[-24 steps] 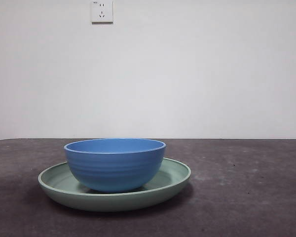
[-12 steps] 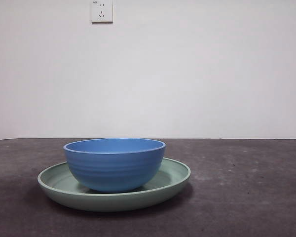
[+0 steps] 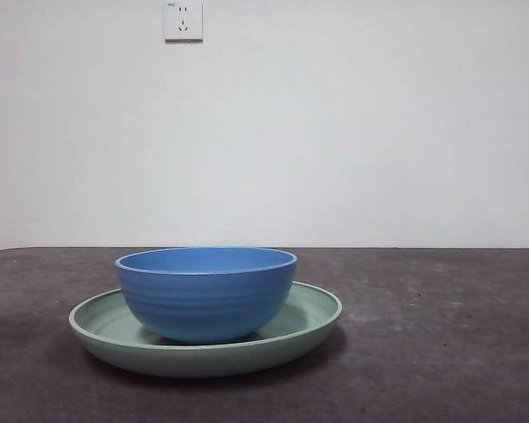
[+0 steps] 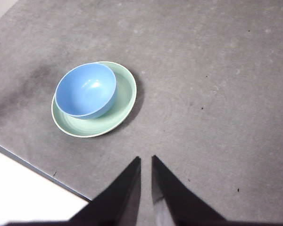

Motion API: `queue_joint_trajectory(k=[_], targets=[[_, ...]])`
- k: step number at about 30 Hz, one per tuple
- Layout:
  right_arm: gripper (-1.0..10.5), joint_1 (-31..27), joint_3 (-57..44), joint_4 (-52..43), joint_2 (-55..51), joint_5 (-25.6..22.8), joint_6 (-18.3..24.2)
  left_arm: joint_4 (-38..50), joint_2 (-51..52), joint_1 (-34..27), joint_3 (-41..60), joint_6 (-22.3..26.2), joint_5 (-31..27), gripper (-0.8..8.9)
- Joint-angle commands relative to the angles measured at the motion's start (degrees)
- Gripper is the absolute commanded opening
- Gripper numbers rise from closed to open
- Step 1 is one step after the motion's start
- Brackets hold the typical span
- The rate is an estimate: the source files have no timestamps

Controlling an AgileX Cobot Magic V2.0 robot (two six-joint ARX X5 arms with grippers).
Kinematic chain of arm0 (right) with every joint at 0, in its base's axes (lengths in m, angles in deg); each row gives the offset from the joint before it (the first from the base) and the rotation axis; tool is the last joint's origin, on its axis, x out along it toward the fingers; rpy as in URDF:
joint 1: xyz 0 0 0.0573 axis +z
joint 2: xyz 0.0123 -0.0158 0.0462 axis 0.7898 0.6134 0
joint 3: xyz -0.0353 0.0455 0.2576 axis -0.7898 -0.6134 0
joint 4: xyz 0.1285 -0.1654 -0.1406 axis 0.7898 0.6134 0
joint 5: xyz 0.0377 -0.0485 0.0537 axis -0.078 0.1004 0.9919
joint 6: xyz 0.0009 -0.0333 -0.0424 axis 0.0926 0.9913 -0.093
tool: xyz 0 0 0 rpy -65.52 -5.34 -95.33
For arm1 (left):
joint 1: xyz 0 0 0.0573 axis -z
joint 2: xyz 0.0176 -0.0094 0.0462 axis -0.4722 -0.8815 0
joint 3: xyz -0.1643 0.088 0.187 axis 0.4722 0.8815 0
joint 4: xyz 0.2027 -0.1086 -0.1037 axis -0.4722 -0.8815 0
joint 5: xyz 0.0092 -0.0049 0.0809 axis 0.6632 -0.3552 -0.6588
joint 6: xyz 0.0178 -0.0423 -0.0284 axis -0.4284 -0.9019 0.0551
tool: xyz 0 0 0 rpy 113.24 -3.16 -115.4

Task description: Pick up the blue bowl, put it on the green plate, put it on desk

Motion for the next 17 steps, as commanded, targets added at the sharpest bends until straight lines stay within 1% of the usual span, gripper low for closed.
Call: queue_joint_trajectory(k=[1,4,6,7,9,13,17], targets=[[0.3,0.33,0.92,-0.63,0.33,-0.04,-0.28,16.68,7.13,-3.48,10.36,2.10,-0.85,0.59],[0.3,0.28,0.92,-0.66,0.33,-0.07,-0.28,29.42,13.18,-7.37,21.68,1.09,-1.03,0.59],[0.3,0.28,0.92,-0.63,0.33,-0.07,-0.28,34.86,15.82,-9.33,27.32,-1.46,-1.84,0.59],[0.3,0.28,0.92,-0.63,0.33,-0.07,-0.28,35.85,17.59,-10.40,29.92,-3.19,-2.14,0.59],[0.3,0.28,0.92,-0.63,0.33,-0.07,-0.28,34.69,20.00,-11.87,32.15,-5.07,-2.36,0.59],[0.3,0.28,0.92,-0.66,0.33,-0.07,-0.28,28.76,24.04,-14.86,33.70,-5.22,-2.45,0.59],[0.3,0.28,0.92,-0.68,0.33,-0.07,-0.31,24.15,25.11,-16.83,33.70,-5.22,-3.28,0.59]])
